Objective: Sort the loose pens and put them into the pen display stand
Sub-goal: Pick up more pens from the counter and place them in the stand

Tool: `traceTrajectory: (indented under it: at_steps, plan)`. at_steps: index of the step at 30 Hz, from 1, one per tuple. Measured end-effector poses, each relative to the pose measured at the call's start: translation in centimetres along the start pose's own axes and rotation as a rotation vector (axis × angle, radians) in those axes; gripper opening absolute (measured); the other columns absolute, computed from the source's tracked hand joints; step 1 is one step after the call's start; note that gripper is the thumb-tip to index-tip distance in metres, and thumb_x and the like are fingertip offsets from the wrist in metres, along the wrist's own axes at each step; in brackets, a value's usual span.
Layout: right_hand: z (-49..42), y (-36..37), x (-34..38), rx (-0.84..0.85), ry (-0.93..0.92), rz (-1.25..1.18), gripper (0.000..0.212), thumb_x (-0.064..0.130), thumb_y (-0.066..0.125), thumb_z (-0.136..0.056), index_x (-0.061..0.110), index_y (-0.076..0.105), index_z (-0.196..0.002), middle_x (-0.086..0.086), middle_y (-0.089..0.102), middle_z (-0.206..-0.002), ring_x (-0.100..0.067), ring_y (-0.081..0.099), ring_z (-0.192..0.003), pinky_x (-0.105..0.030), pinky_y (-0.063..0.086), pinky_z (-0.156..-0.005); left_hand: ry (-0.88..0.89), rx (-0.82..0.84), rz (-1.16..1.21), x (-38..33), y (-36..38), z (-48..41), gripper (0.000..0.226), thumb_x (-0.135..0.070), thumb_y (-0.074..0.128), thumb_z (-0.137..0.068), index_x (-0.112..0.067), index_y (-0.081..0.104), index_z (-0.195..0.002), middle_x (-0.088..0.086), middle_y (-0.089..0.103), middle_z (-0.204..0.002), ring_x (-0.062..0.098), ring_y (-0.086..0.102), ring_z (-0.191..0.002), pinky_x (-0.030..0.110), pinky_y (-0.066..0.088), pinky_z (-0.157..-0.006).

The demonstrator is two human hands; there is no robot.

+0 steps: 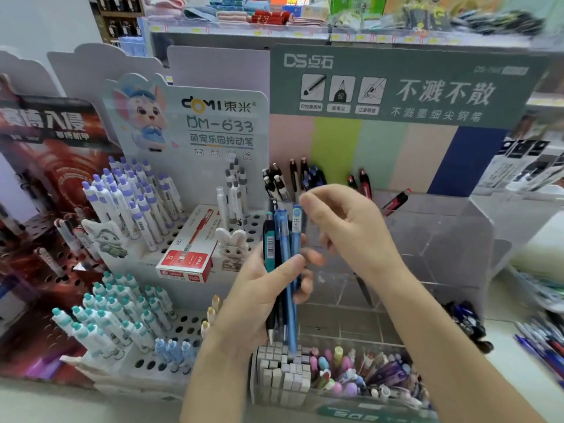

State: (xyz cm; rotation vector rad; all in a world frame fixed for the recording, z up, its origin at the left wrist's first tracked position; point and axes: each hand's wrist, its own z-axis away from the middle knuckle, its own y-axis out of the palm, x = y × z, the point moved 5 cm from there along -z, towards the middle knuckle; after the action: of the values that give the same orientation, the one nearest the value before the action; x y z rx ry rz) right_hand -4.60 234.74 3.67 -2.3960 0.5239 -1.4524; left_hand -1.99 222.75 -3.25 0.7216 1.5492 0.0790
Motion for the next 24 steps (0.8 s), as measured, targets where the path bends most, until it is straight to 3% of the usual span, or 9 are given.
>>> traceTrajectory:
  at_steps: [2,5,8,12,17,20,24]
  plan:
    - [1.6,0.2,-1.2,0.146,0.132,0.001,0.03,0.038,0.069,-0.082,0.01,0.062,-0.078,0.006,0.055,-0.063,-0.004,0.049,-0.053,-0.025,0.044,-0.051,-0.037,0.019,-0.121,0.8,0.8,-0.2,0.028,-0.016,0.063,-0.088,-0.007,0.053,-0.113,0.006,0.064,-0.081,0.013,0.055,-0.06,0.023,0.045,-0.053]
    - [2.6,-0.5,-2.6,0.159,0.255,-0.103,0.031,0.027,0.073,-0.081,0.0,0.058,-0.077,-0.005,0.052,-0.063,-0.012,0.051,-0.053,-0.031,0.049,-0.049,-0.091,0.017,-0.218,2.0,1.6,-0.7,0.02,-0.009,0.057,-0.092,-0.008,0.052,-0.111,0.006,0.066,-0.08,0.014,0.055,-0.056,0.023,0.043,-0.05]
    - [2.9,-1.2,-3.6,0.163,0.306,-0.159,0.033,0.025,0.071,-0.084,0.004,0.052,-0.067,0.0,0.045,-0.053,-0.014,0.045,-0.048,-0.029,0.045,-0.049,-0.084,0.006,-0.282,2.3,1.9,-0.9,0.034,-0.021,0.062,-0.088,-0.006,0.051,-0.116,0.015,0.069,-0.089,0.017,0.057,-0.057,0.024,0.044,-0.05]
    - [3.1,-0.5,-4.4,0.097,0.333,-0.28,0.03,0.018,0.067,-0.087,-0.009,0.057,-0.081,-0.002,0.043,-0.056,-0.016,0.041,-0.051,-0.036,0.044,-0.055,-0.073,-0.084,-0.255,2.4,1.5,-0.6,0.048,-0.033,0.053,-0.085,-0.003,0.049,-0.123,0.016,0.066,-0.088,0.017,0.056,-0.058,0.024,0.047,-0.053]
    - [3.5,1.3,-3.8,0.101,0.319,-0.46,0.016,0.011,0.061,-0.091,-0.002,0.059,-0.082,0.001,0.045,-0.052,-0.017,0.043,-0.046,-0.027,0.04,-0.045,-0.002,-0.185,-0.3,1.4,0.6,0.6,0.047,-0.033,0.051,-0.089,0.001,0.048,-0.121,0.013,0.065,-0.085,0.019,0.058,-0.06,0.023,0.048,-0.051]
    - [3.8,2.2,-3.8,0.067,0.309,-0.489,0.015,0.013,0.059,-0.092,0.003,0.057,-0.082,0.001,0.048,-0.056,-0.016,0.046,-0.05,-0.03,0.043,-0.05,0.02,-0.246,-0.291,1.2,0.2,1.5,0.042,-0.032,0.048,-0.093,0.0,0.047,-0.121,0.011,0.07,-0.084,0.021,0.064,-0.061,0.025,0.051,-0.051]
    - [3.6,1.2,-4.9,-0.094,0.276,-0.44,0.016,0.015,0.059,-0.092,0.01,0.057,-0.077,-0.001,0.049,-0.064,-0.011,0.044,-0.056,-0.027,0.039,-0.055,-0.017,-0.373,-0.335,1.7,-1.4,3.0,0.025,-0.024,0.041,-0.101,-0.008,0.046,-0.119,0.013,0.074,-0.091,0.03,0.073,-0.082,0.034,0.06,-0.066]
